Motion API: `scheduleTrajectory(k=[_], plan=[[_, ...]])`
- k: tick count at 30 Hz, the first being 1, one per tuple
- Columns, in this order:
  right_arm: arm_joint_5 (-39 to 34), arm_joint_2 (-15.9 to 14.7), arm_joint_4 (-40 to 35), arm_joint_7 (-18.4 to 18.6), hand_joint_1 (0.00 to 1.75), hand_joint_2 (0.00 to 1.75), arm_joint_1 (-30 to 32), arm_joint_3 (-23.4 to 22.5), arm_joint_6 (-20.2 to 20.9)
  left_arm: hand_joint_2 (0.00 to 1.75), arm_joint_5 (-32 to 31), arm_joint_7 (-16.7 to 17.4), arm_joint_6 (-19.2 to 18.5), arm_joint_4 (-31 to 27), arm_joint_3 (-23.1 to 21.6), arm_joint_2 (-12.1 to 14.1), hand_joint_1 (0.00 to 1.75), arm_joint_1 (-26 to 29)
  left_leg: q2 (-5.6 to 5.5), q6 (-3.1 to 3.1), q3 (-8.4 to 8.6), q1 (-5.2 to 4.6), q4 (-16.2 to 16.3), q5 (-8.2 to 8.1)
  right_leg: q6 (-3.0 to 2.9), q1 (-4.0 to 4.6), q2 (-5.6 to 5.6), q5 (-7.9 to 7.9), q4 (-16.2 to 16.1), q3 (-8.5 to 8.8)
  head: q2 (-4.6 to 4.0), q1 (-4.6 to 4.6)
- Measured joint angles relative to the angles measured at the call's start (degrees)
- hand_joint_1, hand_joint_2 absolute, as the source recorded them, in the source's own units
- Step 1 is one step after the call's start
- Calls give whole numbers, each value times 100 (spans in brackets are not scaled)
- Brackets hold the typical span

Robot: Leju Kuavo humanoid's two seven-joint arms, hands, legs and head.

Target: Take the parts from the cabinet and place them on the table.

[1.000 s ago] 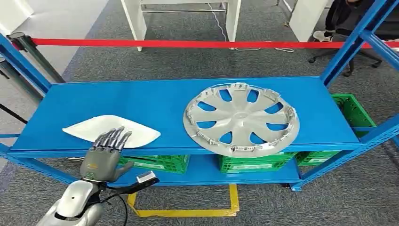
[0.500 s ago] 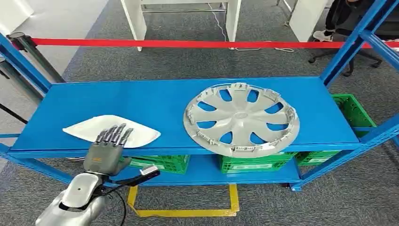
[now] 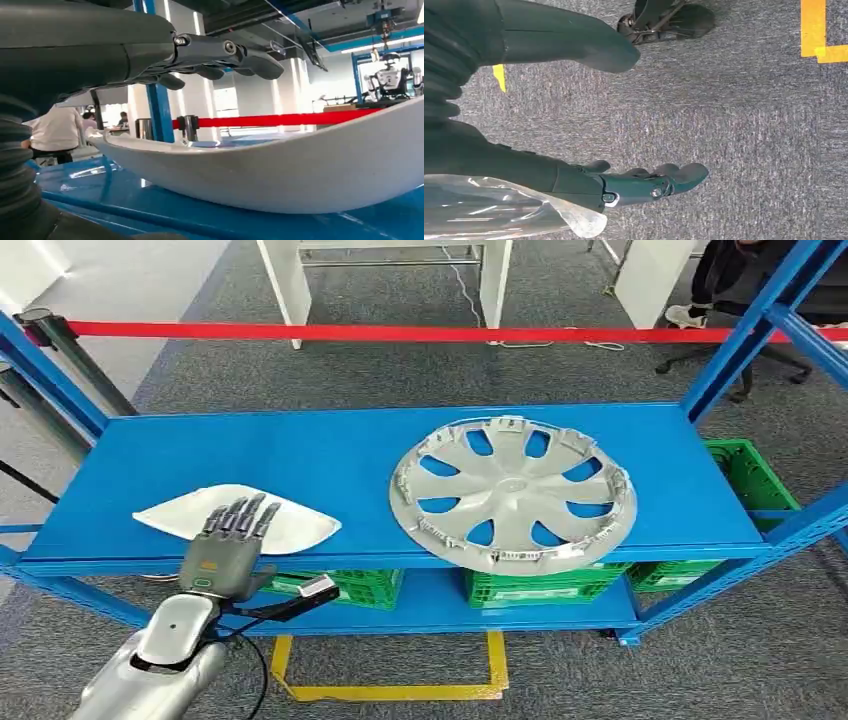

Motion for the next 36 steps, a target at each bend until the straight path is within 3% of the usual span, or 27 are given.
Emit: scheduleTrajectory(k=[18,36], plan=[[217,0,4,35,0,175,-17,4,68,175,-90,328,-99,350,214,15,0,-179,0,0,-1,0,0,0,0,0,-1,0,0,0,0,0],[276,0,15,76,0,175,-23,2,68,175,-42,334,-13,492,415,-50,0,-222,0,1,-1,0,0,12,2,1,-1,7,0,-1,0,0]])
